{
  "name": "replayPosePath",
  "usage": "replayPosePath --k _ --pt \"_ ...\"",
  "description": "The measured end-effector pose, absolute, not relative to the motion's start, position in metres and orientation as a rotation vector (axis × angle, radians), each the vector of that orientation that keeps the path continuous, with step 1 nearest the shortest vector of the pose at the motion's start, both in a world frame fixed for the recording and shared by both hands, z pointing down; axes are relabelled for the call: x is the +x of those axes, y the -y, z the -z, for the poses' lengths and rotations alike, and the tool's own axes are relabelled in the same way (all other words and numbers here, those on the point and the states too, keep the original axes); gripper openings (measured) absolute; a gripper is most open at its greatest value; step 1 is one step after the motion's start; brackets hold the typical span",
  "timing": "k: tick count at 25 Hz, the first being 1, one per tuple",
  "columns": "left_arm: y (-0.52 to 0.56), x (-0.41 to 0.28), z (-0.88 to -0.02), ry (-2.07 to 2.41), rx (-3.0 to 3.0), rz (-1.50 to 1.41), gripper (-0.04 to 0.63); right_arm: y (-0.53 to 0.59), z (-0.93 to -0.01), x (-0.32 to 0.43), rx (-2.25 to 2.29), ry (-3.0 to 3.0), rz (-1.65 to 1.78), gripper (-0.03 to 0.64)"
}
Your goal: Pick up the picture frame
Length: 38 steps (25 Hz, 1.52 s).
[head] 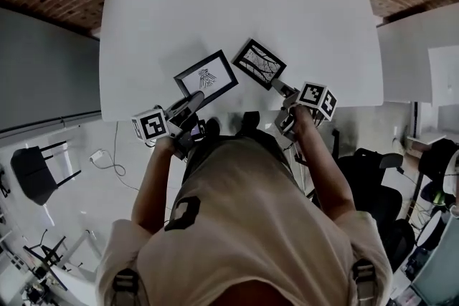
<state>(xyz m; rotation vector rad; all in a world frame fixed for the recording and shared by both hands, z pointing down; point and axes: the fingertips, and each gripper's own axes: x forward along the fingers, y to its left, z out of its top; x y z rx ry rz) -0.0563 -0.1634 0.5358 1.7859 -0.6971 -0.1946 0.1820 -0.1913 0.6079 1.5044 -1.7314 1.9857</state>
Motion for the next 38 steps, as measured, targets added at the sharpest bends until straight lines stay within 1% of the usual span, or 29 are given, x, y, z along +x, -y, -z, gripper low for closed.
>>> replayPosePath --k 4,13,25,38 --pt "0.16 -0.063 -0.539 0.696 1.78 0.204 0.021 0.205 -0.621 0.187 1.533 1.691 -1.796 0.229" --pt "0.16 -0.073 -0.546 0.686 1.792 0.172 0.021 0.208 -0.66 0.183 1.483 1.587 -1.507 0.241" --pt "0.156 -0.068 -0.556 0.661 1.81 0.075 0.021 0.213 -0.665 0.186 1.444 1.545 -1.161 0.239" --pt "0.147 -0.07 -0.559 0.65 1.815 0.048 0.021 0.188 -0.664 0.191 1.438 1.551 -1.162 0.239"
